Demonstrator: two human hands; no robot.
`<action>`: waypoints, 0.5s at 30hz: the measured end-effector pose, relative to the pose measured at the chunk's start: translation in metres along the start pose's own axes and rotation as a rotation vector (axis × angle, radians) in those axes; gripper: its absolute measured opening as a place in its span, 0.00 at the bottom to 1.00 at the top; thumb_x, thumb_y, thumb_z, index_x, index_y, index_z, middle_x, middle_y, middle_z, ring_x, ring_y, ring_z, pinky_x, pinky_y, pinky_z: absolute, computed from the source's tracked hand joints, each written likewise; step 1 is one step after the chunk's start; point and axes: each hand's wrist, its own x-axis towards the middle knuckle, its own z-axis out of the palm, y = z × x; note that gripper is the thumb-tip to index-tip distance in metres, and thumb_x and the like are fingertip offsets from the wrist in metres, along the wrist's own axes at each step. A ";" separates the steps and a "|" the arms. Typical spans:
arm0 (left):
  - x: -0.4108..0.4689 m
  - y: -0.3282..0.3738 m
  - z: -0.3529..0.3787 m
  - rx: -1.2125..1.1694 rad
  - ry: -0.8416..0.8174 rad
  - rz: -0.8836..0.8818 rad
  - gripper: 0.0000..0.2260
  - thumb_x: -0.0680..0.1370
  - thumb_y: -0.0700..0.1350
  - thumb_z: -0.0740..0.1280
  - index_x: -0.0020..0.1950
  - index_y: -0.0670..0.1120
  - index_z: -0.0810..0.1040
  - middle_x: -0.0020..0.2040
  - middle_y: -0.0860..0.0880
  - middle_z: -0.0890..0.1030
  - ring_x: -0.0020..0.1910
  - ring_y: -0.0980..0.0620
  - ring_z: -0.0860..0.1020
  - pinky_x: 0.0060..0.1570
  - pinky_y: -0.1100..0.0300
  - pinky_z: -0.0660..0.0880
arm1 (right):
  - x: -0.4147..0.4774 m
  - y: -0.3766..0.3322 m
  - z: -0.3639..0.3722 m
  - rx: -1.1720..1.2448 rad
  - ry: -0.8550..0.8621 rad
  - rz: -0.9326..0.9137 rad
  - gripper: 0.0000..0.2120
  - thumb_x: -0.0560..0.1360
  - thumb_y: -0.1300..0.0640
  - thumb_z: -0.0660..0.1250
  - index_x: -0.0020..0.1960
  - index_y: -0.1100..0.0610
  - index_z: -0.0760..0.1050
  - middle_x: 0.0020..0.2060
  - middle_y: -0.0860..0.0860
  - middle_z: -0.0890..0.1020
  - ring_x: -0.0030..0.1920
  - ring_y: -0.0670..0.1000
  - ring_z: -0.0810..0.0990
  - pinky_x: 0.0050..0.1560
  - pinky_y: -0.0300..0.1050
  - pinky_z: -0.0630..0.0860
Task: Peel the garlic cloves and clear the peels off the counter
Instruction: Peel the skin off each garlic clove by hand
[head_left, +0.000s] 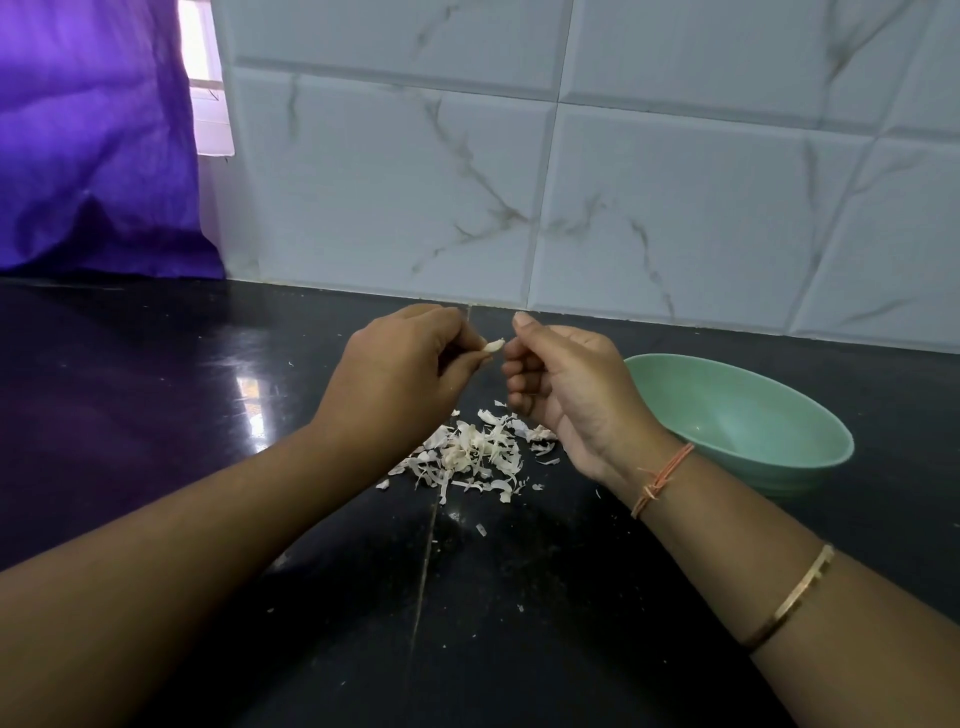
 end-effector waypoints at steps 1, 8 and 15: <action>0.000 0.000 0.000 0.001 0.001 -0.003 0.02 0.71 0.43 0.72 0.40 0.45 0.81 0.36 0.52 0.80 0.34 0.55 0.75 0.33 0.59 0.73 | 0.000 0.000 0.000 0.015 -0.021 -0.003 0.13 0.77 0.55 0.64 0.36 0.61 0.73 0.28 0.52 0.74 0.26 0.45 0.71 0.25 0.35 0.72; 0.001 0.003 -0.001 0.012 -0.013 -0.038 0.02 0.72 0.43 0.72 0.40 0.46 0.81 0.32 0.59 0.73 0.31 0.61 0.71 0.33 0.68 0.66 | 0.001 0.006 -0.001 -0.106 -0.047 -0.106 0.08 0.77 0.63 0.63 0.39 0.61 0.75 0.30 0.52 0.77 0.28 0.44 0.74 0.31 0.35 0.75; 0.000 0.004 -0.001 -0.059 0.003 -0.087 0.02 0.71 0.42 0.72 0.40 0.47 0.81 0.31 0.63 0.72 0.33 0.65 0.72 0.33 0.75 0.64 | 0.000 0.004 0.001 -0.030 -0.051 -0.083 0.12 0.78 0.64 0.60 0.37 0.59 0.74 0.29 0.51 0.76 0.27 0.43 0.72 0.29 0.34 0.73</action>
